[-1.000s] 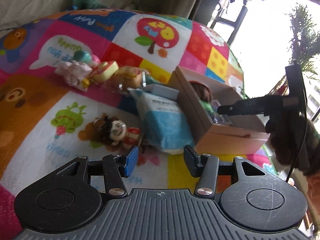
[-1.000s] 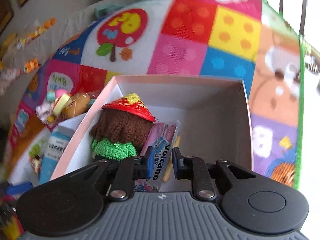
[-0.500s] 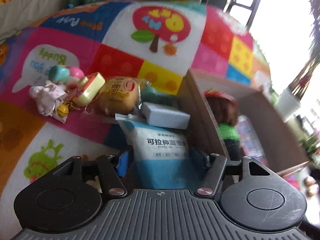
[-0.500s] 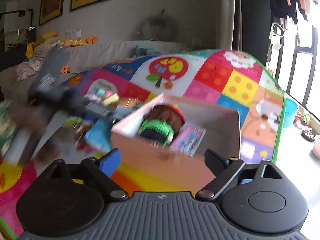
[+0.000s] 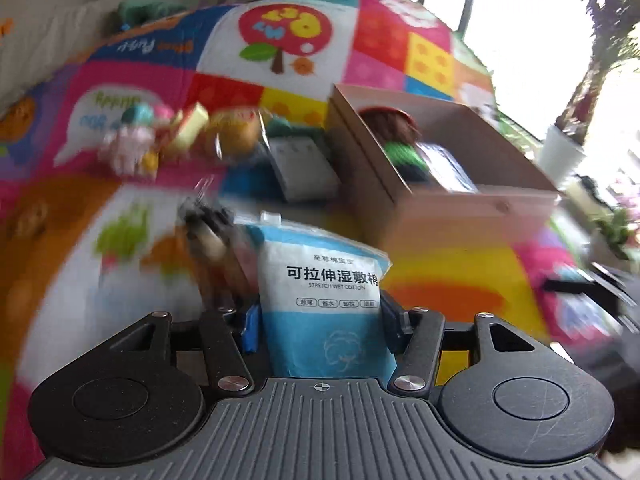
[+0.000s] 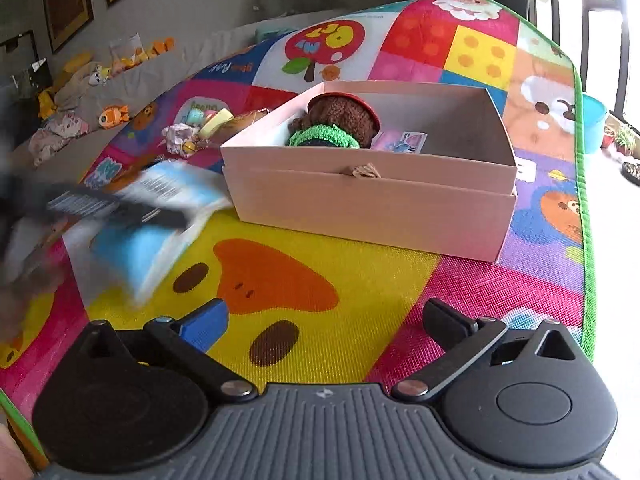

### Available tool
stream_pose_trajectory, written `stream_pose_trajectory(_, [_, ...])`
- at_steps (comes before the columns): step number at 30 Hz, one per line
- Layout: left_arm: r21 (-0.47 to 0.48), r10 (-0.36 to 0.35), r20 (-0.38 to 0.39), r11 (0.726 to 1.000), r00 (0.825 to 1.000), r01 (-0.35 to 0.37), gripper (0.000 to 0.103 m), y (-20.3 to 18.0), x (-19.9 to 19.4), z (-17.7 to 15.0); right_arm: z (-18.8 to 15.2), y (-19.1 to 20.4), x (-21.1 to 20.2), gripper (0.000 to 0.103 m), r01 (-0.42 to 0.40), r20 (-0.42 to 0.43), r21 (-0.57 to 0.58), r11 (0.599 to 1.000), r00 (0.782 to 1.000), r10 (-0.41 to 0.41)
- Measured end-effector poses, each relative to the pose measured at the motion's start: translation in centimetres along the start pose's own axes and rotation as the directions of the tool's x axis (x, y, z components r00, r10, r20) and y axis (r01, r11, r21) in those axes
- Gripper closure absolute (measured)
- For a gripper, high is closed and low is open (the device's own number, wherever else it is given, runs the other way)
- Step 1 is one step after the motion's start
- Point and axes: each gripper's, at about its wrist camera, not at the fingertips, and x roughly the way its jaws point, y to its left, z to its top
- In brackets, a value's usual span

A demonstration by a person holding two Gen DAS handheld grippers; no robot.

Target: Organize objects

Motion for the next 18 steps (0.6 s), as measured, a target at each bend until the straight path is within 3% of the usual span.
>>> stream_pose_trajectory(3, [-0.064,-0.066,-0.008,0.996,0.998,0.065,0.043,0.7,-2.6,-3.6,-0.1,0.2,0.1,0.000,0.014,-0.011,-0.009,1.000,1.000,-0.014])
stream_pose_trajectory(6, [-0.095,-0.057,0.020,0.994,0.998,0.059,0.043,1.5,-4.8,-5.6,0.1,0.8,0.4,0.000,0.043,-0.032,-0.039,0.998,0.998,-0.045])
stream_pose_trajectory(9, [-0.147,-0.006,0.059,0.989,0.998,0.015,0.043,3.4,-5.6,-6.2,0.1,1.8,0.7,0.000,0.076,-0.043,-0.096,0.992,0.996,-0.081])
stream_pose_trajectory(11, [-0.196,0.073,0.098,0.979,0.993,-0.053,0.044,5.1,-5.8,-6.0,0.2,2.0,0.7,0.000,0.077,-0.049,-0.084,0.993,0.995,-0.082])
stream_pose_trajectory(14, [-0.264,0.171,0.143,0.956,0.975,-0.129,0.044,7.2,-5.7,-5.8,0.6,3.0,0.5,0.000,0.000,-0.063,-0.077,0.997,0.998,-0.005])
stream_pose_trajectory(18, [-0.329,0.168,0.193,0.939,0.967,-0.098,0.043,8.9,-5.4,-5.9,2.3,6.3,-0.9,0.001,-0.044,0.023,-0.175,0.984,0.999,0.048])
